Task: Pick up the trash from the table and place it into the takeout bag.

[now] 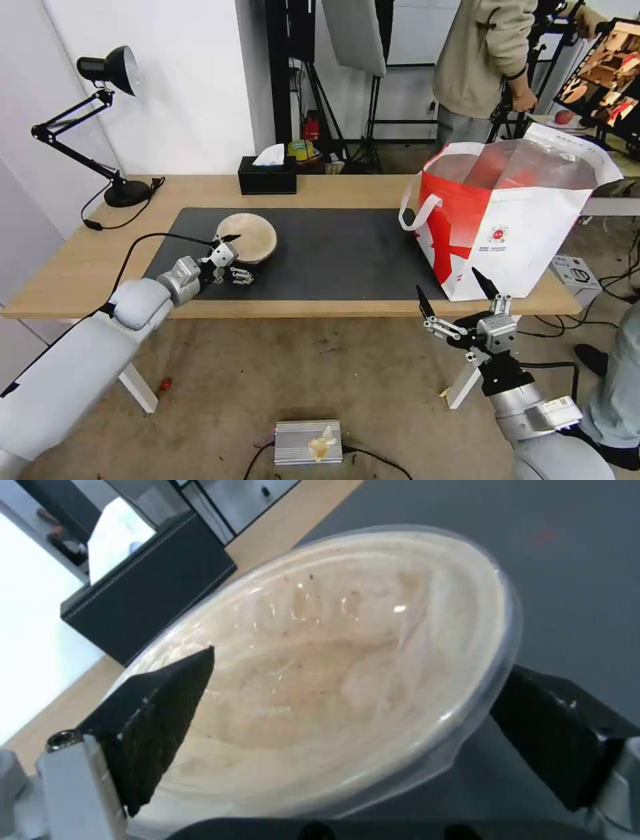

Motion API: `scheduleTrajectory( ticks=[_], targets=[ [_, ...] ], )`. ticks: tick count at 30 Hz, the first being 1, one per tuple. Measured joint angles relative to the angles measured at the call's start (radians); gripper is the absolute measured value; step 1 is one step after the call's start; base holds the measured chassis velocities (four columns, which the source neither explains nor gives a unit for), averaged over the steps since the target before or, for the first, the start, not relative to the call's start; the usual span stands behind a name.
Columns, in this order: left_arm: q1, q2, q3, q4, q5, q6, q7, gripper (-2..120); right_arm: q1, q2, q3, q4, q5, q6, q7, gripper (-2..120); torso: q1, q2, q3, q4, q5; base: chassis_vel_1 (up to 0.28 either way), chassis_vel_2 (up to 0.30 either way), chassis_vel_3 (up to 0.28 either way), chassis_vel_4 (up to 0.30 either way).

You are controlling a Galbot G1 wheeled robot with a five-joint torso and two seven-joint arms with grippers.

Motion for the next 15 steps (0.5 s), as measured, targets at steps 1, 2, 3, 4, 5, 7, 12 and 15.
scheduleTrajectory(
  ticks=[1,2,3,4,5,7,12,15],
  targets=[
    [-0.003,0.0,0.002,0.003,0.0,0.0,0.0,100,0.0,0.0,0.0,0.0,0.0,0.0,0.0,100,0.0,0.0,0.0,0.0,0.0001,0.0,0.0,0.0,0.0],
    [-0.003,0.0,0.002,0.003,0.0,0.0,0.0,100,0.0,0.0,0.0,0.0,0.0,0.0,0.0,100,0.0,0.0,0.0,0.0,0.0001,0.0,0.0,0.0,0.0],
    [-0.008,-0.002,0.004,0.01,0.0,0.0,0.0,100,0.0,0.0,0.0,0.0,0.0,0.0,0.0,100,0.0,0.0,0.0,0.0,0.0001,0.0,0.0,0.0,0.0],
    [-0.008,-0.002,0.005,0.012,0.001,0.0,0.0,100,0.0,0.0,0.0,0.0,0.0,0.0,0.0,100,0.0,0.0,0.0,0.0,0.0,0.0,0.0,0.0,0.0],
    [-0.01,-0.003,0.006,0.015,0.002,0.0,0.001,100,0.0,0.0,0.0,0.0,0.0,0.0,0.0,100,0.0,0.0,0.0,0.0,0.0,0.0,0.0,0.0,0.0],
    [-0.01,-0.003,0.006,0.018,0.003,0.0,0.001,100,0.0,0.0,0.0,0.0,0.0,0.0,0.0,100,0.0,0.0,0.0,0.0,0.0001,0.0,0.0,0.0,0.0],
    [-0.01,-0.001,0.007,0.025,0.007,-0.001,0.002,100,0.0,0.0,0.0,0.0,0.0,0.0,0.0,100,0.0,0.0,0.0,0.0,0.0,0.0,0.0,0.0,0.0],
    [-0.012,0.003,0.007,0.029,0.009,-0.001,0.002,100,0.0,0.0,0.0,0.0,0.0,0.0,0.0,100,0.0,0.0,0.0,0.0,0.0,0.0,0.0,0.0,0.0]
  ],
)
